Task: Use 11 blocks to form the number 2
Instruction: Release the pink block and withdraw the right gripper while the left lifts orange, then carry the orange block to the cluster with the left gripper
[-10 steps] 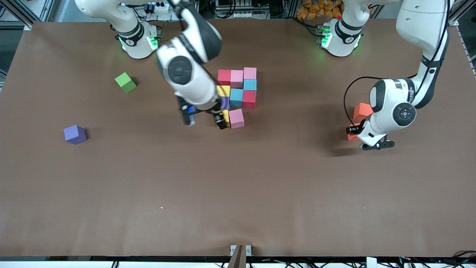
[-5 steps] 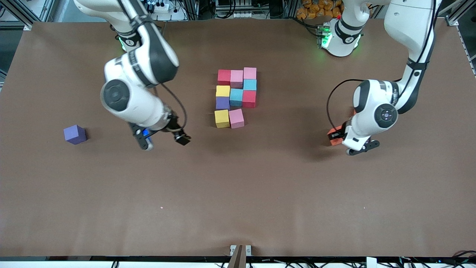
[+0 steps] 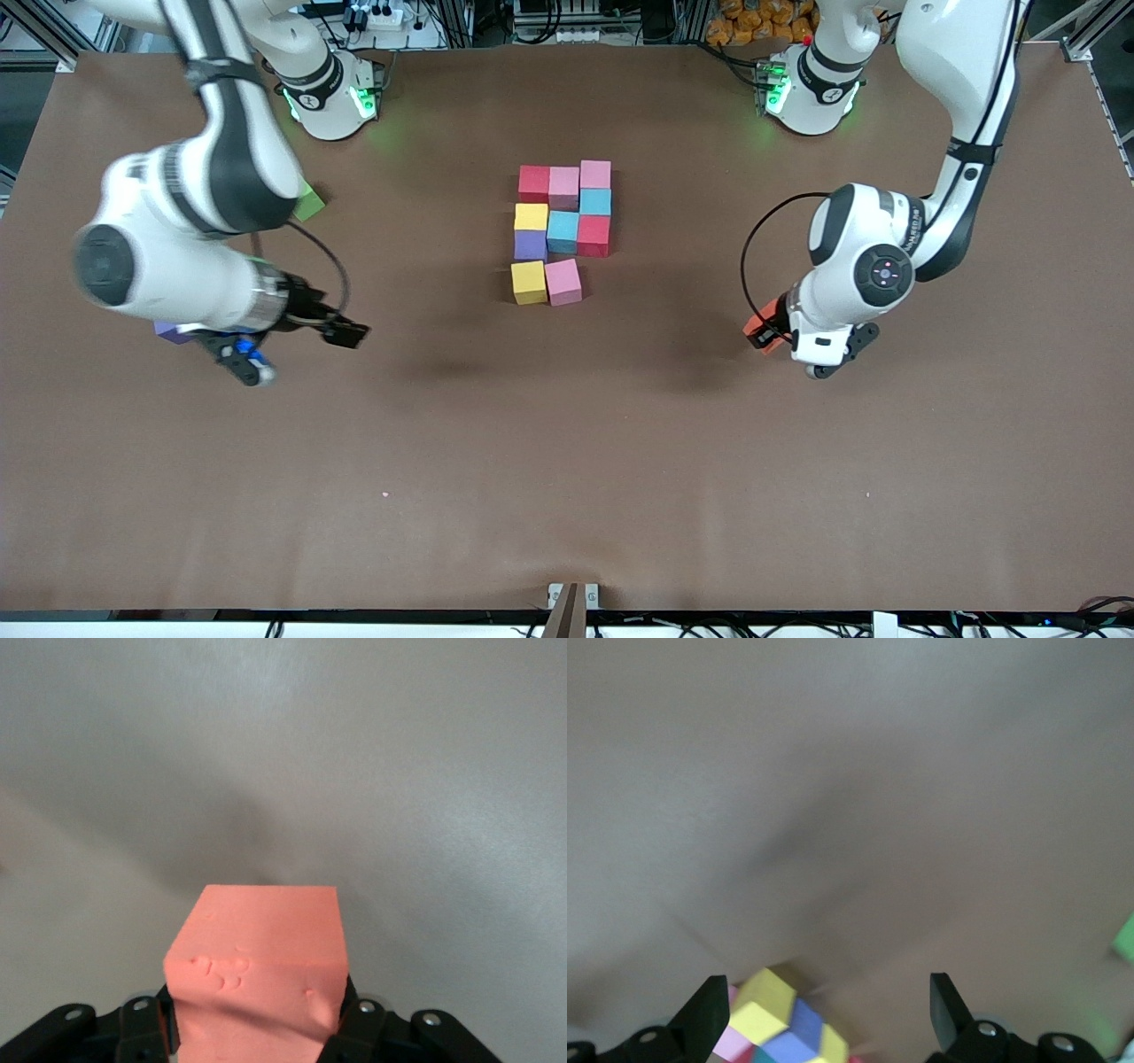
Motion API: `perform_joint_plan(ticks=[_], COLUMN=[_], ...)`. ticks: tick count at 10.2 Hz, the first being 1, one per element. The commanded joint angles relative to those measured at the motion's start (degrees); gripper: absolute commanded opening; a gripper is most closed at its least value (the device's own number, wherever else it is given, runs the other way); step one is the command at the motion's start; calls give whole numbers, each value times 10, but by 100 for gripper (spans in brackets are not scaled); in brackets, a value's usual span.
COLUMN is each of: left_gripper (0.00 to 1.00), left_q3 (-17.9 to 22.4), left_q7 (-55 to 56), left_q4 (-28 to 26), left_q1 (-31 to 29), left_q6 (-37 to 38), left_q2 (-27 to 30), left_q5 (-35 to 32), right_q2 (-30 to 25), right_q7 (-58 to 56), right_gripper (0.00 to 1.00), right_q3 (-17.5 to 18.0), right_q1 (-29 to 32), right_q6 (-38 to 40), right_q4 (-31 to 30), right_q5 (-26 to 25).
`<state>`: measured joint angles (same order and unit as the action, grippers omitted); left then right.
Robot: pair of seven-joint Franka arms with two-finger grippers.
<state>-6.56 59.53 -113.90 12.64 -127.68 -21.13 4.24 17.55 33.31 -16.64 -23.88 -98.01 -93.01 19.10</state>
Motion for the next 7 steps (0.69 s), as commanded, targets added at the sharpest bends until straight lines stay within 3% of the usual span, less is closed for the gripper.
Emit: perform_joint_plan(ticks=[1, 3, 5, 6, 7], left_gripper=[28, 28, 28, 28, 28], left_q3=[-11, -34, -43, -43, -44], left_q7=[177, 305, 408, 457, 492], left_q4=[28, 46, 56, 57, 64], left_q1=[24, 34, 59, 71, 78], left_q6=[9, 9, 9, 9, 8], left_q2=[-1, -2, -6, -7, -6], left_q5=[9, 9, 7, 4, 7], right_q2=[-29, -56, -71, -79, -88], right_q7=[-174, -298, -386, -401, -400], right_gripper=[100, 100, 100, 100, 100], right_q3=[7, 11, 23, 56, 116], right_q1=[56, 98, 129, 165, 214], right_q6=[49, 64, 73, 74, 73], right_q4=[4, -12, -16, -16, -16], right_q5=[-4, -14, -79, -84, -93])
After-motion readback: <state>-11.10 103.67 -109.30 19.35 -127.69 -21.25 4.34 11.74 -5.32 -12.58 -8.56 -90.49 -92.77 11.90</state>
